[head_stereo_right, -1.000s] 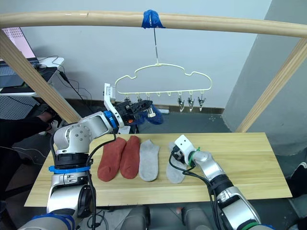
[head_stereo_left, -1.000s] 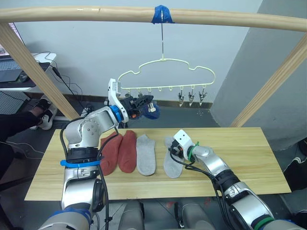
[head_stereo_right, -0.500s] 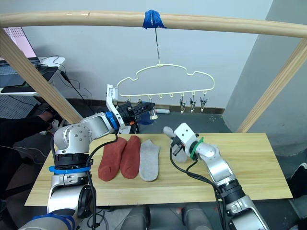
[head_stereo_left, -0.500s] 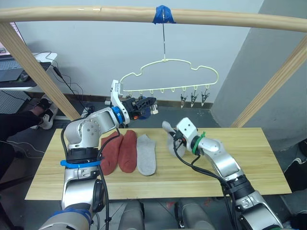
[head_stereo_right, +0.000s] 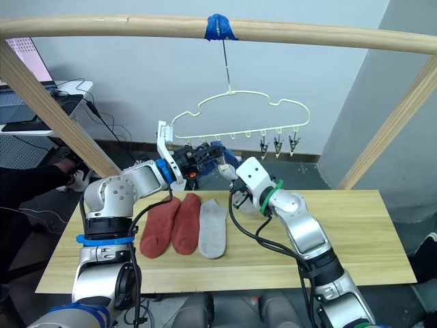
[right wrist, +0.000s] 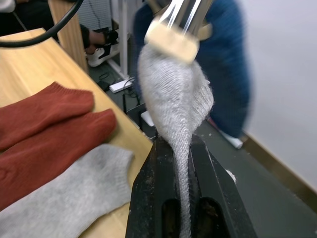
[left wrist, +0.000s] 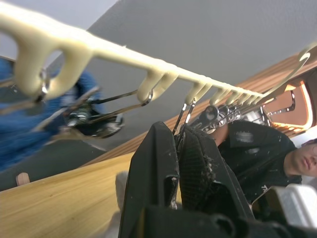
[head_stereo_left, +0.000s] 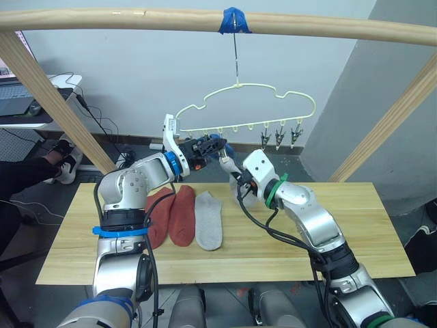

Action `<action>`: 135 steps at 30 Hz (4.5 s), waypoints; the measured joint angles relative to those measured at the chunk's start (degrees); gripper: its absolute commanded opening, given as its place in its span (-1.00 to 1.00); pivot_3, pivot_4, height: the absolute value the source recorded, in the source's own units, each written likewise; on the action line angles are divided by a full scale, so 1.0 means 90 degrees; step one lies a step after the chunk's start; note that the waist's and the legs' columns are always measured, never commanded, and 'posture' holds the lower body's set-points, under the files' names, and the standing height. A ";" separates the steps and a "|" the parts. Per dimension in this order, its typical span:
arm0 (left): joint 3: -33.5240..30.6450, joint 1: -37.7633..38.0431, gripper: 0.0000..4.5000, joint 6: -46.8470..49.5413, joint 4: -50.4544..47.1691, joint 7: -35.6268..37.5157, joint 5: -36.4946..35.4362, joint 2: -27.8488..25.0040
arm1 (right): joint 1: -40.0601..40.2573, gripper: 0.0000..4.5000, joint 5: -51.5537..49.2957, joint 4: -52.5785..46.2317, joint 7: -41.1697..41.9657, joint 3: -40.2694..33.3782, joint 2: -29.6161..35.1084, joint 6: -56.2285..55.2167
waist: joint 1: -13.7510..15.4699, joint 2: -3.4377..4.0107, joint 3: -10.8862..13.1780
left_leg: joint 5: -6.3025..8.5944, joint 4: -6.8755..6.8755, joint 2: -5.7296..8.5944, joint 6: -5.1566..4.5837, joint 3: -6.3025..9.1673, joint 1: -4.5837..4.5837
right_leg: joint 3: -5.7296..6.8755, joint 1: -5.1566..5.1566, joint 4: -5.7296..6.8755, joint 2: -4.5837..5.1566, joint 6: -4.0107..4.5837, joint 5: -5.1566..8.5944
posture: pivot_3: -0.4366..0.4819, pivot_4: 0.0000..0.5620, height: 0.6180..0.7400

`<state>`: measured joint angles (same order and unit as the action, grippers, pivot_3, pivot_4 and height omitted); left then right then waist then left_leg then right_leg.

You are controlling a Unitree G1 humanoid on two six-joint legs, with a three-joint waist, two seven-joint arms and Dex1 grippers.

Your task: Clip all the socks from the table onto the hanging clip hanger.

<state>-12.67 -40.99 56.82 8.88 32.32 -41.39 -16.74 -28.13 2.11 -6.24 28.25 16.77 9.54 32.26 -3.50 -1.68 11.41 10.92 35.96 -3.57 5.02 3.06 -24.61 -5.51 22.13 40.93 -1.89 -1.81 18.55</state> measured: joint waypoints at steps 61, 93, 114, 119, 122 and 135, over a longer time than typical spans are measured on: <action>0.0828 0.2808 1.00 -0.3492 -0.2819 0.1942 0.1218 -0.1848 | 0.0562 0.62 -0.0922 -0.1243 -0.1717 -0.1376 -0.0778 -0.0081 | 0.0139 0.0004 0.0004 | 0.0001 -0.0021 -0.0005 -0.0002 -0.0012 -0.0009 | -0.0010 0.0016 -0.0022 0.0000 0.0003 0.0005 | 0.08 -0.42 1.00; 0.0782 0.2735 1.00 -0.3979 -0.3000 0.1181 0.1246 -0.1590 | -0.0532 0.62 -0.0880 0.0493 -0.2516 -0.1683 -0.1271 -0.0738 | 0.0199 0.0004 0.0004 | 0.0002 -0.0028 -0.0005 -0.0003 -0.0011 -0.0011 | -0.0007 0.0019 -0.0022 0.0000 0.0005 0.0004 | 0.17 -0.45 1.00; 0.0783 0.2736 1.00 -0.3988 -0.2996 0.1053 0.1238 -0.1540 | -0.0749 0.62 -0.0886 0.0805 -0.2638 -0.1808 -0.1446 -0.1132 | 0.0202 0.0006 0.0005 | 0.0002 -0.0028 -0.0005 -0.0003 -0.0010 -0.0011 | -0.0007 0.0019 -0.0021 0.0000 0.0005 0.0004 | 0.18 -0.42 1.00; 0.0782 0.2735 1.00 -0.3988 -0.2996 0.1057 0.1232 -0.1538 | -0.0749 0.62 -0.0886 0.0833 -0.2637 -0.1807 -0.1448 -0.1141 | 0.0201 0.0006 0.0005 | 0.0002 -0.0028 -0.0005 -0.0003 -0.0011 -0.0011 | -0.0007 0.0019 -0.0022 0.0000 0.0005 0.0004 | 0.18 -0.41 1.00; 0.0781 0.2735 1.00 -0.3988 -0.2996 0.1087 0.1118 -0.1469 | -0.0749 0.62 -0.0885 0.0833 -0.2636 -0.1807 -0.1445 -0.1141 | 0.0201 0.0006 0.0005 | 0.0002 -0.0029 -0.0006 -0.0003 -0.0011 -0.0011 | -0.0007 0.0019 -0.0022 0.0000 0.0005 0.0004 | 0.17 -0.41 1.00; 0.0769 0.2735 1.00 -0.3979 -0.3072 0.1189 0.0843 -0.1472 | -0.0749 -0.63 -0.0883 0.0866 -0.2635 -0.1868 -0.1389 -0.1141 | 0.0201 0.0008 0.0007 | 0.0002 -0.0031 -0.0005 -0.0003 -0.0011 -0.0011 | -0.0007 0.0020 -0.0023 0.0000 0.0005 0.0004 | 0.18 -0.39 1.00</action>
<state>-5.74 -16.37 21.01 -18.76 43.03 -33.80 -29.99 -34.87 -5.84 1.56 4.54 -0.05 -2.97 21.99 -1.69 -1.61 11.47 10.94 35.69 -3.62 5.00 2.96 -24.71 -5.58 22.31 40.72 -1.89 -1.77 18.59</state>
